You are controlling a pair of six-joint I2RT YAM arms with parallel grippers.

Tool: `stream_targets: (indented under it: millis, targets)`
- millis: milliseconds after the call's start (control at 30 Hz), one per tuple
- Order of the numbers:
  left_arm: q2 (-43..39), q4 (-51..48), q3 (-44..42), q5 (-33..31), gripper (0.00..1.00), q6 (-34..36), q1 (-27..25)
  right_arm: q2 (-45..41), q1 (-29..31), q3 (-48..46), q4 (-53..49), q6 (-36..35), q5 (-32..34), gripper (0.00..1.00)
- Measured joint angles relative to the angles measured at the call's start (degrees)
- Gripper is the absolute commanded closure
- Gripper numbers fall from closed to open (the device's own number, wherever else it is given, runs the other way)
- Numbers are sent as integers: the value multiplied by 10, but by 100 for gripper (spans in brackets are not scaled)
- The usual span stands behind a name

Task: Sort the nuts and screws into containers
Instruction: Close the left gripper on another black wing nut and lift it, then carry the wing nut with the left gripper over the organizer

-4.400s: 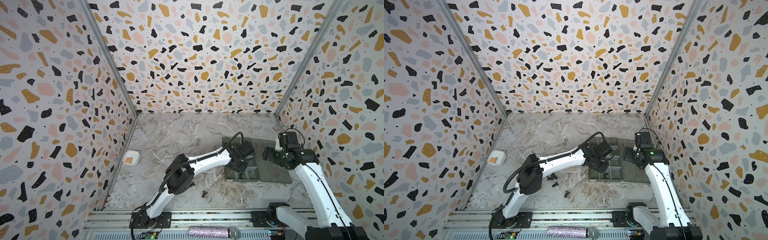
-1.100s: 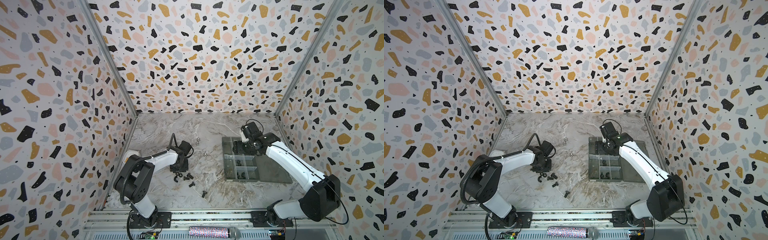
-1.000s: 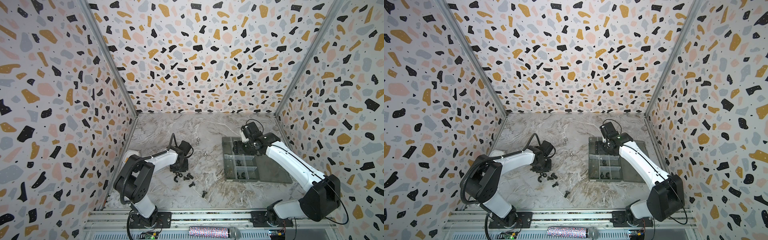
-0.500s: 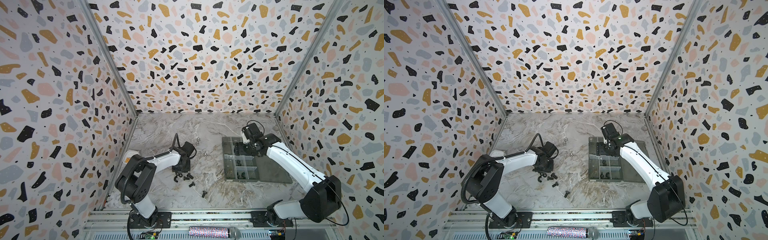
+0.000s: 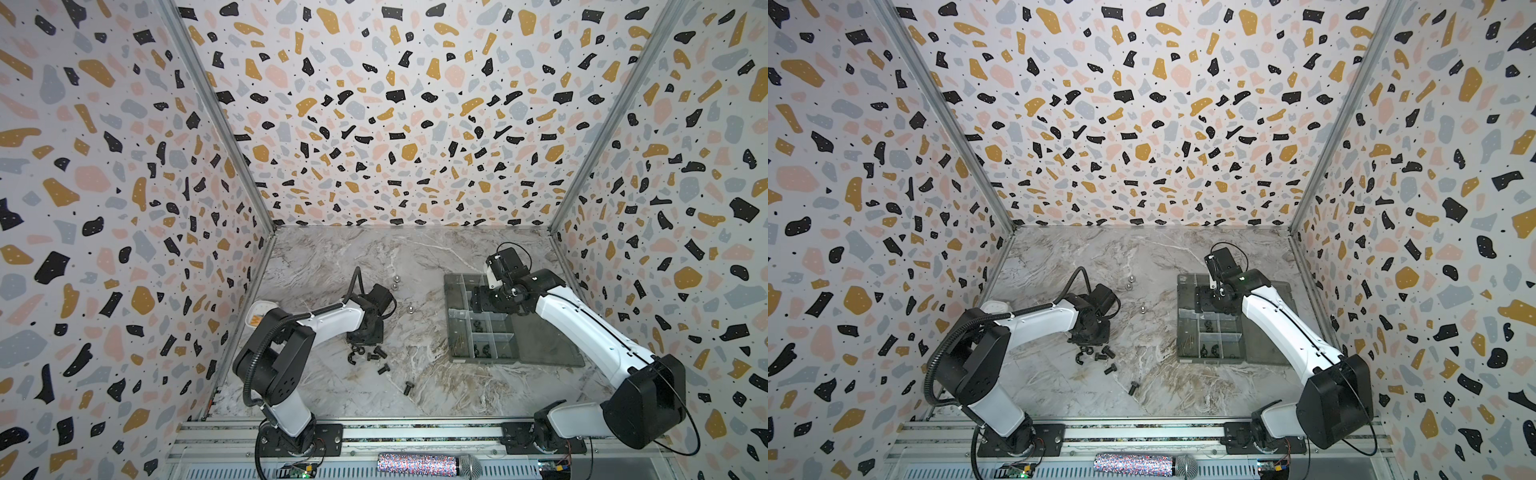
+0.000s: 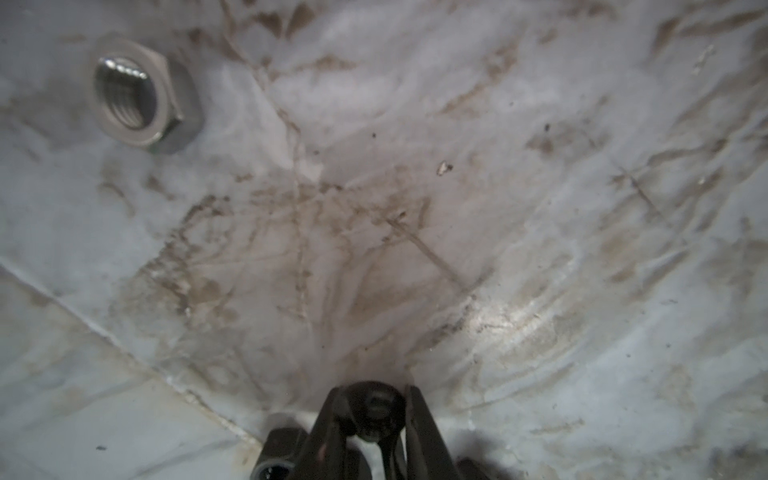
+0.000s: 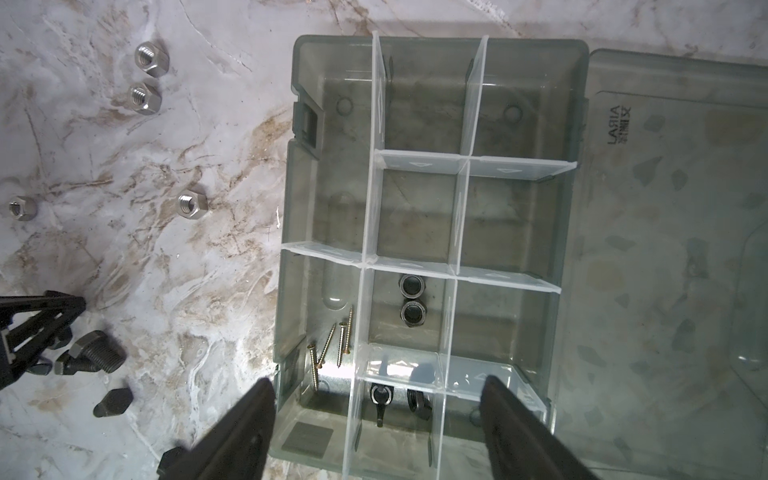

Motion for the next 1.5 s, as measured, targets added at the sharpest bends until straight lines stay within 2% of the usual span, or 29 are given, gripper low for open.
stream_targets:
  millis: [533, 967, 1267, 1500]
  targets:
    - [46, -50, 74, 9, 81, 20, -8, -23, -19, -2, -6, -2, 0, 21]
    - [49, -87, 163, 12, 81, 34, -17, -31, -33, -2, -16, -7, 4, 21]
    - [92, -118, 258, 10, 81, 36, -70, -85, -63, -6, -43, -16, 15, 21]
    - [128, -139, 341, 8, 81, 33, -134, -138, -116, -27, -80, -30, 19, 21]
